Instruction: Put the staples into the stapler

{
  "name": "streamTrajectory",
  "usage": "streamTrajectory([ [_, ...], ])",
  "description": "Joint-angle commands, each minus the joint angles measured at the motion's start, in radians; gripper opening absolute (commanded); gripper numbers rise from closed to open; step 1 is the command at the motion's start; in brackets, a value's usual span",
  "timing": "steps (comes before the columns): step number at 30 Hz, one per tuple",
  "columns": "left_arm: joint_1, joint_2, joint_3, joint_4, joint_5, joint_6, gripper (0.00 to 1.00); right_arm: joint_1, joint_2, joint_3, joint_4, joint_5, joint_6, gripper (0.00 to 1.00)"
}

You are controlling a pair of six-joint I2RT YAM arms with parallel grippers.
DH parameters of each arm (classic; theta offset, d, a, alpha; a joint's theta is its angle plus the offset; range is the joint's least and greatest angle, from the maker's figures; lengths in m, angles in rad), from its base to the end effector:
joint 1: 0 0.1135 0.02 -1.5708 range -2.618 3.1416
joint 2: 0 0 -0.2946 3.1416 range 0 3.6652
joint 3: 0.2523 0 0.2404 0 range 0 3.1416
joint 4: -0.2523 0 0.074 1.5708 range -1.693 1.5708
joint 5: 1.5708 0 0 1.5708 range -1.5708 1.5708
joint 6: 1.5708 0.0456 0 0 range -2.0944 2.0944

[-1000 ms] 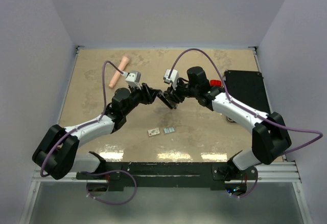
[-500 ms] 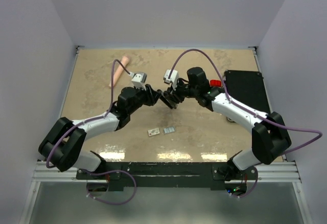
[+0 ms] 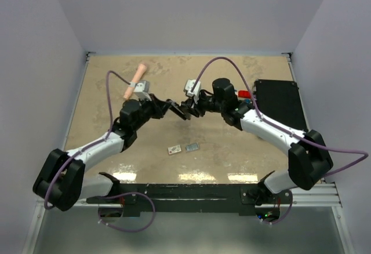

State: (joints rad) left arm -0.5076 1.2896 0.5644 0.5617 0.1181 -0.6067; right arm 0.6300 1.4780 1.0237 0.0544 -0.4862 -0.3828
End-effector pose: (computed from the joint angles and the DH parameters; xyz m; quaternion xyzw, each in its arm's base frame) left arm 0.2333 -0.1359 0.2676 0.0004 0.7621 -0.3797 0.5244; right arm 0.2569 0.2137 0.3141 -0.5087 0.6429 0.2652 0.5075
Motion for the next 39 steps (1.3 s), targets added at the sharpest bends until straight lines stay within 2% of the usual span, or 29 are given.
streamTrajectory([
  [1,0.194,-0.156,-0.070,-0.055,-0.124,-0.090,0.00,-0.038,-0.131,-0.054,0.123,-0.003,0.030,0.00],
  [9,0.368,-0.374,-0.067,-0.236,-0.124,-0.177,0.00,-0.093,-0.200,-0.198,0.350,-0.011,0.148,0.00],
  [11,0.430,-0.420,-0.069,-0.235,-0.058,-0.215,0.00,-0.101,-0.208,-0.232,0.404,-0.026,0.194,0.00],
  [14,0.497,-0.454,-0.092,-0.209,0.035,-0.295,0.00,-0.121,-0.229,-0.324,0.629,-0.061,0.293,0.00],
  [17,0.532,-0.455,-0.113,-0.181,0.112,-0.352,0.00,-0.153,-0.266,-0.421,0.815,-0.094,0.375,0.00],
  [19,0.535,-0.455,-0.130,-0.165,0.150,-0.392,0.00,-0.168,-0.283,-0.468,0.867,-0.097,0.423,0.00],
  [22,0.544,-0.454,-0.161,-0.100,0.195,-0.461,0.00,-0.197,-0.262,-0.510,0.961,-0.123,0.489,0.00],
  [26,0.549,-0.441,-0.207,-0.018,0.226,-0.547,0.00,-0.236,-0.234,-0.591,1.229,-0.150,0.635,0.00],
  [28,0.549,-0.431,-0.268,0.010,0.224,-0.600,0.00,-0.251,-0.226,-0.623,1.297,-0.163,0.671,0.00],
  [32,0.552,-0.372,-0.394,0.171,0.232,-0.711,0.00,-0.259,-0.199,-0.593,1.207,-0.166,0.632,0.00],
  [35,0.560,-0.310,-0.504,0.353,0.241,-0.781,0.00,-0.257,-0.135,-0.594,1.239,-0.164,0.654,0.00],
  [39,0.564,-0.247,-0.544,0.429,0.252,-0.792,0.00,-0.259,-0.027,-0.594,1.285,-0.204,0.662,0.00],
])
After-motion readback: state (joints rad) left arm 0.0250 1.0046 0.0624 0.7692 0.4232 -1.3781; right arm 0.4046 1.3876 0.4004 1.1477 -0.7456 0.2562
